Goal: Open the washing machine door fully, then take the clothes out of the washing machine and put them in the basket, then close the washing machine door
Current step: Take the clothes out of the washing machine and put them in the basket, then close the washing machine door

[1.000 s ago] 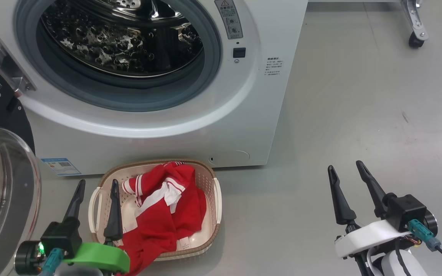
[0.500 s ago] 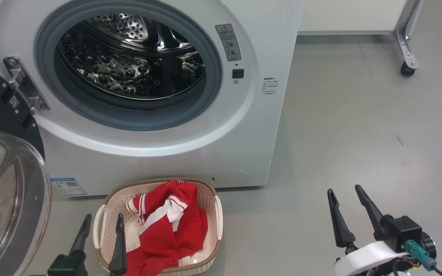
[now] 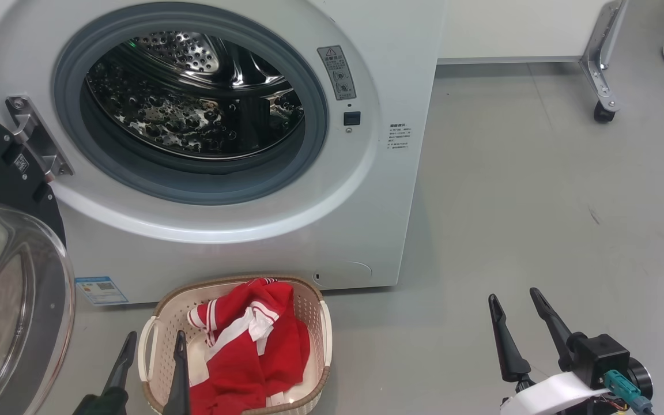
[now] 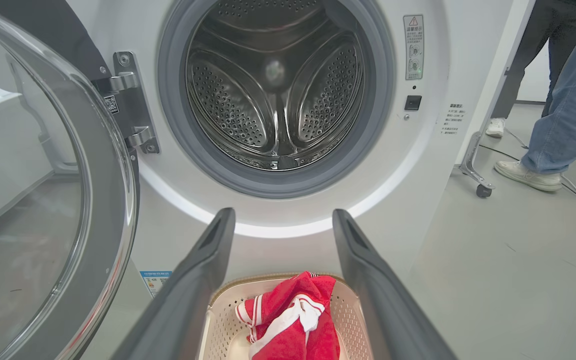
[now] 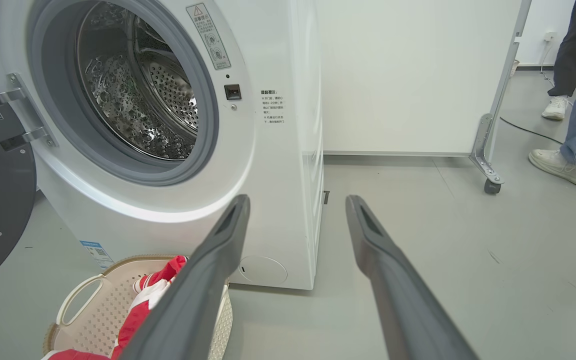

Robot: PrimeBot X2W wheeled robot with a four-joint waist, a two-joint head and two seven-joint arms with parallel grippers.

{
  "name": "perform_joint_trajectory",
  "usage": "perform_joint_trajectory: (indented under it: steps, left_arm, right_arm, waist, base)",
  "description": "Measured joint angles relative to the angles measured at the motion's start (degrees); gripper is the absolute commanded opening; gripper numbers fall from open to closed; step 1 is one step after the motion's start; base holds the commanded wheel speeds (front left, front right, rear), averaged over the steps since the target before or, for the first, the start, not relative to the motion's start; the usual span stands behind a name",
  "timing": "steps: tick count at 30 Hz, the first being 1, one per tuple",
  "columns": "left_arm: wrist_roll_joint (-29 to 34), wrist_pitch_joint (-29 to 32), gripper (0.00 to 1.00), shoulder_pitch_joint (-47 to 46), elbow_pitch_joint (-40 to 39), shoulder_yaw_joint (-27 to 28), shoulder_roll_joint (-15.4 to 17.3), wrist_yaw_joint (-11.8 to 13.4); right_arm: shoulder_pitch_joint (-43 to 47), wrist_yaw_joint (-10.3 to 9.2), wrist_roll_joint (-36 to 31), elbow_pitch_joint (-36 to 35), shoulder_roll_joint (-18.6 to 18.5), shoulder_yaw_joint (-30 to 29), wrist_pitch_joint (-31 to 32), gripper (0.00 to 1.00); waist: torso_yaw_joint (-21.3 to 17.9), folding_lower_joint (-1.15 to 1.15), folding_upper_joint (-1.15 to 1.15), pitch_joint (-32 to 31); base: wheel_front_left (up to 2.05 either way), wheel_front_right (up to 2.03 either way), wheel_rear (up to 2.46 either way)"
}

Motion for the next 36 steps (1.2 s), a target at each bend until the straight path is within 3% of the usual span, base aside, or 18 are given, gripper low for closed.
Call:
perform_joint_trajectory:
  steps: [36]
  left_arm:
    - [1.6, 2.9, 1.00, 2.1, -5.0, -0.4, 0.1, 0.9]
  right_arm:
    - [0.3, -1.00, 0.2, -0.5, 0.0, 0.6, 0.0, 1.00]
  waist:
    - [-0.3, 0.00, 0.00, -0.7]
  base:
    - [-0.10, 0.10, 0.00]
